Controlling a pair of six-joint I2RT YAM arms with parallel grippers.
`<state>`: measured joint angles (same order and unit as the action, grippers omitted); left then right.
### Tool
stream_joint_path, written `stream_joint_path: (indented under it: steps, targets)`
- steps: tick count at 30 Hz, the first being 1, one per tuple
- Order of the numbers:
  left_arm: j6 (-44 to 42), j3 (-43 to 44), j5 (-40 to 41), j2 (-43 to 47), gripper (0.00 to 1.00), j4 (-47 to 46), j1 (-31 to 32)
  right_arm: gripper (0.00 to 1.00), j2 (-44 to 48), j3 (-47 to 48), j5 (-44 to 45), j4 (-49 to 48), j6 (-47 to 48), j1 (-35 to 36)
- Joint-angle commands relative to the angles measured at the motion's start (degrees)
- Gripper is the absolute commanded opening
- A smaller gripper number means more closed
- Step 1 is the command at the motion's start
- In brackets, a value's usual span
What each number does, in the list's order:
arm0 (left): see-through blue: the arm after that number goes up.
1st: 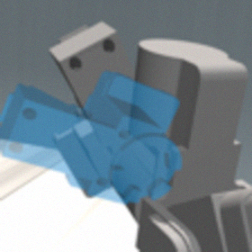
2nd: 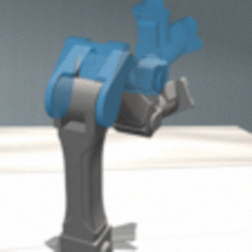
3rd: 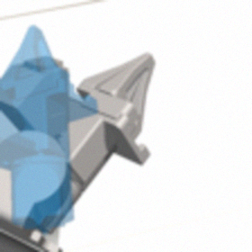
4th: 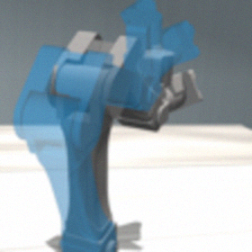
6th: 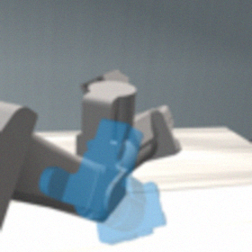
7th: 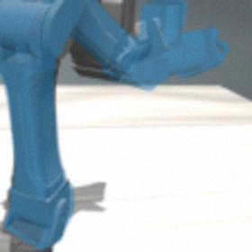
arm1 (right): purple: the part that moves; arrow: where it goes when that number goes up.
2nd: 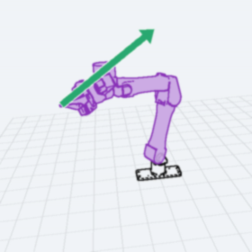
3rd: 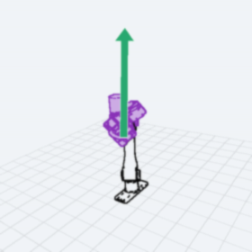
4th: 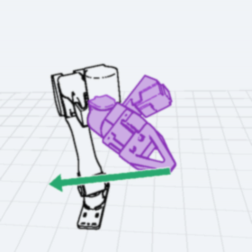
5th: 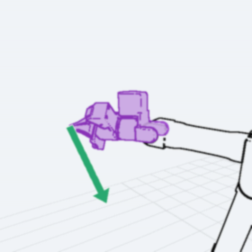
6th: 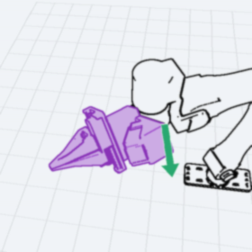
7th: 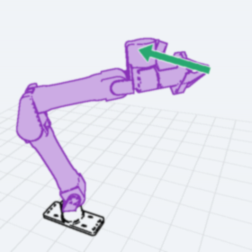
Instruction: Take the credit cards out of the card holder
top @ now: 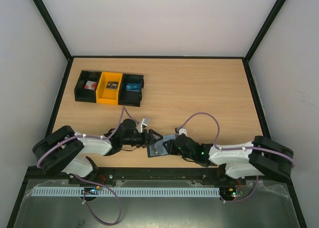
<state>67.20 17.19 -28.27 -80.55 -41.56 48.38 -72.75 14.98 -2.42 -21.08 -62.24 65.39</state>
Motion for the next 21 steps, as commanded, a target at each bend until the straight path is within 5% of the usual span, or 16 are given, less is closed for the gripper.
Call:
stream_joint_path:
  steps: [1, 14, 21]
  targets:
    - [-0.1, 2.3, -0.3, -2.6, 0.6, -2.3, 1.0, 0.23, 7.3, -2.3, 6.4, 6.0, -0.8, 0.4]
    - [0.3, 7.6, -1.4, -8.8, 0.6, -4.6, 3.4, 0.27, 33.7, -6.0, 14.3, 21.9, -4.6, 0.3]
    - [-2.3, 7.0, 0.2, -6.0, 0.6, 0.0, 2.0, 0.3, 37.6, -5.2, 14.3, 24.1, -4.4, 0.3]
